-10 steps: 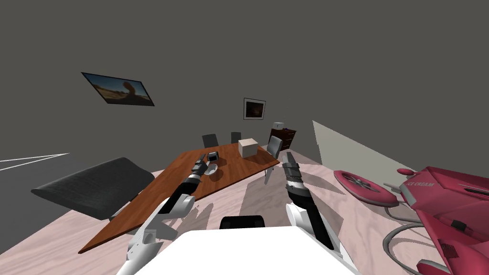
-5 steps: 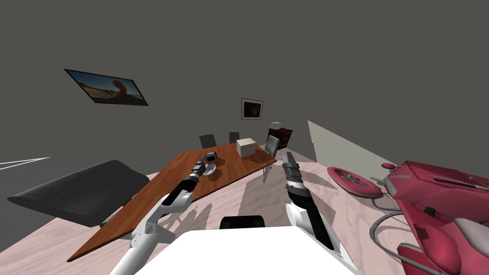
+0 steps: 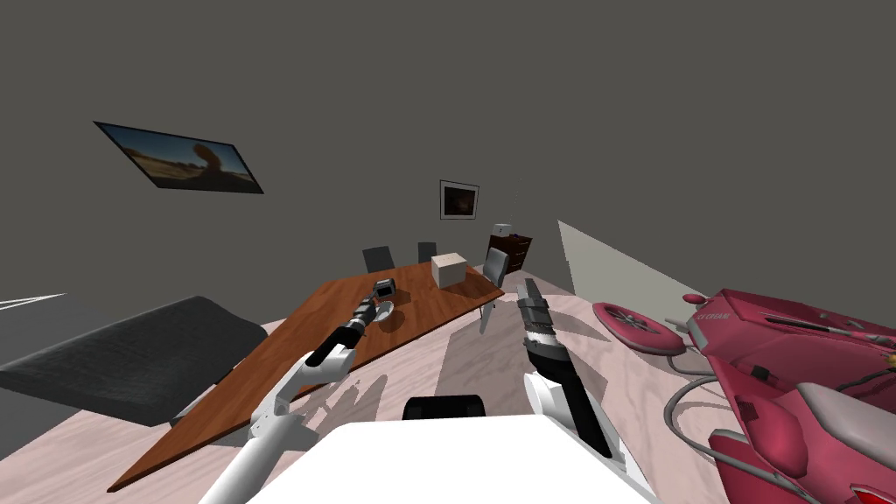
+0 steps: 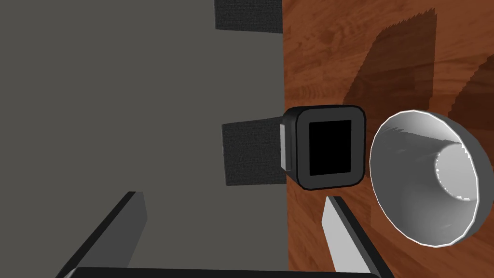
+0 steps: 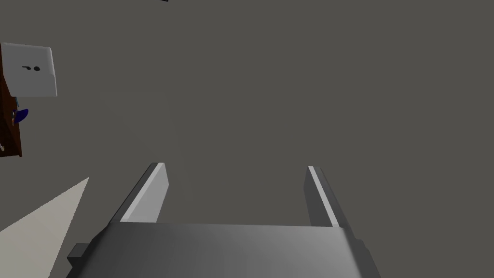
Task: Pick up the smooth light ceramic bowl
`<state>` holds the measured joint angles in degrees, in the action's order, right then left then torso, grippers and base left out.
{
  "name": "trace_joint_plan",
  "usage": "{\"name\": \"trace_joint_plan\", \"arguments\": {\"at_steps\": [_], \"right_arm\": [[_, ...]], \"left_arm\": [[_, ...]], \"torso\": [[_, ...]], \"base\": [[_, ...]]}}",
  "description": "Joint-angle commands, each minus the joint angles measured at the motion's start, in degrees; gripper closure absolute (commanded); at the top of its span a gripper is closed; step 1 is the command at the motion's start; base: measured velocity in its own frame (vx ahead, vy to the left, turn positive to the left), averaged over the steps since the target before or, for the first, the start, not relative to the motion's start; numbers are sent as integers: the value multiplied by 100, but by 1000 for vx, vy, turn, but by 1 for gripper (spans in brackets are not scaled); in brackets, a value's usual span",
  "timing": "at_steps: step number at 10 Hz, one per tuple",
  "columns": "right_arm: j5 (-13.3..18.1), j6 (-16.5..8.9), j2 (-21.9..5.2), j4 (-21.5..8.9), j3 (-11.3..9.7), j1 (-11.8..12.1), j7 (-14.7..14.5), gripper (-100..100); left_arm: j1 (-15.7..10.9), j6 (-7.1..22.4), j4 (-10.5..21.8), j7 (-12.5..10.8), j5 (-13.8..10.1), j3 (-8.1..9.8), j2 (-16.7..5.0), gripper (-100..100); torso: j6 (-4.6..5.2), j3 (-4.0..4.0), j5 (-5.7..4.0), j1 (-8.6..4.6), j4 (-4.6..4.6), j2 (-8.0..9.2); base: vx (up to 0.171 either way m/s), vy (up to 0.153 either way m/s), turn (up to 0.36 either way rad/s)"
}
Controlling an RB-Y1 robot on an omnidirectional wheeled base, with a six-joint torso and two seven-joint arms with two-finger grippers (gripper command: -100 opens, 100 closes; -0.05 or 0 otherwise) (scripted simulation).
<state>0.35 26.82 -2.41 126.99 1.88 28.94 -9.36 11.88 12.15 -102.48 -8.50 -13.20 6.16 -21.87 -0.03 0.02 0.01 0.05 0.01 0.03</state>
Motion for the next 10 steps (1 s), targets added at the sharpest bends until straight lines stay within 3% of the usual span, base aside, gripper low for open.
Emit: {"name": "trace_joint_plan", "arguments": {"at_steps": [1, 2, 4, 7, 10], "right_arm": [[0, 0, 0, 0, 0, 0, 0, 0], [0, 0, 0, 0, 0, 0, 0, 0], [0, 0, 0, 0, 0, 0, 0, 0], [0, 0, 0, 0, 0, 0, 0, 0], [0, 0, 0, 0, 0, 0, 0, 0]], "left_arm": [[-194, 286, 281, 22, -11, 29, -52, -100], [-194, 324, 281, 22, -11, 29, -52, -100], [-504, 721, 634, 68, -10, 77, -101, -100], [-665, 1089, 928, 94, -1, 97, -111, -100], [-992, 1564, 1359, 150, 30, 133, -106, -100]], "torso": [[0, 0, 0, 0, 0, 0], [1, 0, 0, 1, 0, 0], [1, 0, 1, 4, 0, 0], [0, -1, 1, 6, 0, -2], [-1, -1, 1, 6, -1, -3]], "base": [[-13, 8, -48], [-11, 10, -33], [-17, 17, -62], [-8, 19, -28], [-5, 23, -27]]}}
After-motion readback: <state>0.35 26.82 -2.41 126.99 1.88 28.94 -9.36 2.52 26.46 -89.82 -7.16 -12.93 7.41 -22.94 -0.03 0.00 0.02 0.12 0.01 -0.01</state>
